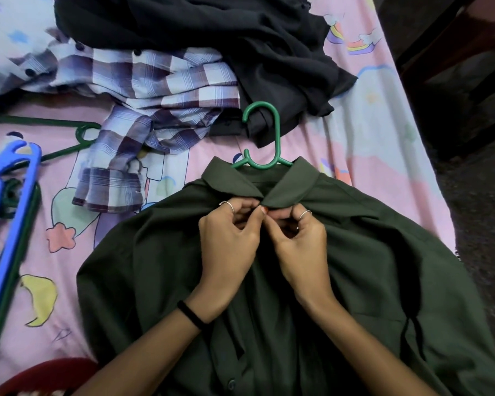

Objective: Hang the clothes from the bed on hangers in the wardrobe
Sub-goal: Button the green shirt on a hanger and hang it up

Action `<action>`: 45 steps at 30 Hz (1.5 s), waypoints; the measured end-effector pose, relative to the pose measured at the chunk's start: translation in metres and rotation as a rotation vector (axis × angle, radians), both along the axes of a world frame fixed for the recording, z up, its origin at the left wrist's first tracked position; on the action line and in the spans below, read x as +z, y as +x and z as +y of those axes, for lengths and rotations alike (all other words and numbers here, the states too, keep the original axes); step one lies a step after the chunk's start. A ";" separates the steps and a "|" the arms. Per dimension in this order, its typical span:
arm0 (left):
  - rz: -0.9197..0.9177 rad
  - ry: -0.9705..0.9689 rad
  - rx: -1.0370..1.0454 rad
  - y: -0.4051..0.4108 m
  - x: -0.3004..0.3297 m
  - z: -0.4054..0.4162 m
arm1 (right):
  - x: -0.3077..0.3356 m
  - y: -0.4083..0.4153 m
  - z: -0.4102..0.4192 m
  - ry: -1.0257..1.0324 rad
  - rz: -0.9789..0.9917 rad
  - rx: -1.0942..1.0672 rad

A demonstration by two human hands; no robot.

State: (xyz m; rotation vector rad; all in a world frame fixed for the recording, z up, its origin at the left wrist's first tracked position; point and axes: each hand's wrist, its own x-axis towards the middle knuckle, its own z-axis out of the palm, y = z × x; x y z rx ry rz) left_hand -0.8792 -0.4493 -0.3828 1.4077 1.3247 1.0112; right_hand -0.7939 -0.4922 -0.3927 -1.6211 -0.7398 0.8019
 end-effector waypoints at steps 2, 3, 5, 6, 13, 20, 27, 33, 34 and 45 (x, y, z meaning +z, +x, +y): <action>-0.032 -0.022 -0.005 -0.002 -0.002 0.002 | 0.002 -0.002 0.000 0.004 -0.016 -0.006; -0.046 -0.038 -0.005 -0.002 -0.004 0.004 | 0.003 -0.003 0.000 -0.001 -0.031 -0.007; -0.074 -0.071 -0.001 -0.003 -0.007 0.006 | 0.005 -0.006 -0.001 -0.008 -0.042 -0.008; -0.093 -0.088 -0.001 -0.004 -0.008 0.007 | 0.006 -0.007 0.000 -0.007 -0.031 -0.010; -0.260 -0.204 -0.039 -0.002 -0.006 0.009 | 0.023 -0.005 0.005 -0.014 0.391 -0.040; -0.365 -0.445 -0.226 -0.010 0.002 0.027 | 0.035 0.026 0.018 -0.239 0.619 0.142; -0.091 -0.255 -0.304 -0.026 0.019 0.017 | 0.035 0.026 -0.018 -0.193 -0.257 0.265; 0.580 0.159 -0.381 -0.047 0.019 -0.027 | 0.016 0.003 -0.070 -0.228 -0.994 0.465; 0.733 0.224 -0.378 -0.051 0.020 -0.036 | 0.015 0.004 -0.071 -0.251 -1.011 0.470; 1.150 0.415 -0.297 -0.067 0.013 -0.043 | 0.022 0.004 -0.062 -0.416 -1.015 0.386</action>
